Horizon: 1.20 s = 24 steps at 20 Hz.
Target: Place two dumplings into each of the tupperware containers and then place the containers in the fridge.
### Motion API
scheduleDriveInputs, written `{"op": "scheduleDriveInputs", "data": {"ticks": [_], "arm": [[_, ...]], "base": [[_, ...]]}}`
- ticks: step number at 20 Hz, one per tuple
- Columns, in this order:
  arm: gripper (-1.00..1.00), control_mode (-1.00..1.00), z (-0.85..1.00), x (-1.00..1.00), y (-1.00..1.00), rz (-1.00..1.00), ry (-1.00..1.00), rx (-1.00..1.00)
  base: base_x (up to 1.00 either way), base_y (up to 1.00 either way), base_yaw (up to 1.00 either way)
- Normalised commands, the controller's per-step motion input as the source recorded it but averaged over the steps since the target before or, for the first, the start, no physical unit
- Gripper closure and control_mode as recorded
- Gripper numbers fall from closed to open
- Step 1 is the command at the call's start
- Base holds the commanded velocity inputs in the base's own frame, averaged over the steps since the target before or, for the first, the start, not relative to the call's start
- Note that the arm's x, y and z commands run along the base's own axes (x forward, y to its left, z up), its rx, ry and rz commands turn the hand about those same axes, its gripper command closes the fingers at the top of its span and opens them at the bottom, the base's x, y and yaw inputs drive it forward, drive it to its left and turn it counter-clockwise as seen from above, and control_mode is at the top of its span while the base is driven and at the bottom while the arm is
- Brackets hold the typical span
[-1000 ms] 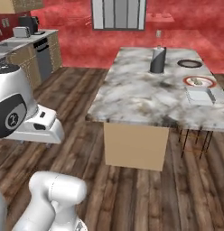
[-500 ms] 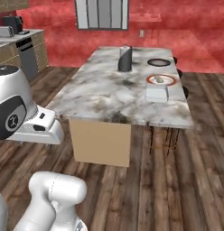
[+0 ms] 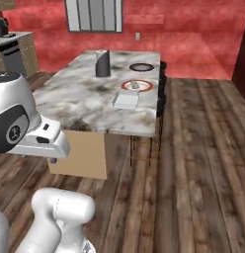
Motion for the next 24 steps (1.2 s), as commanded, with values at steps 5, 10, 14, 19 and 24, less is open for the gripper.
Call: {"op": "scheduleDriveInputs", "data": {"ticks": [5,10,14,19,24], "arm": [[-1.0,1.0,0.0,0.0,0.0,0.0,0.0,0.0],[-1.0,1.0,0.0,0.0,0.0,0.0,0.0,0.0],[-1.0,1.0,0.0,0.0,0.0,0.0,0.0,0.0],[-1.0,1.0,0.0,0.0,0.0,0.0,0.0,0.0],[-1.0,1.0,0.0,0.0,0.0,0.0,0.0,0.0]], "base": [[0.62,-1.0,0.05],[0.93,-1.0,0.15],[1.0,-1.0,0.22],[0.92,-0.94,0.42],[0.9,-0.76,0.55]]}}
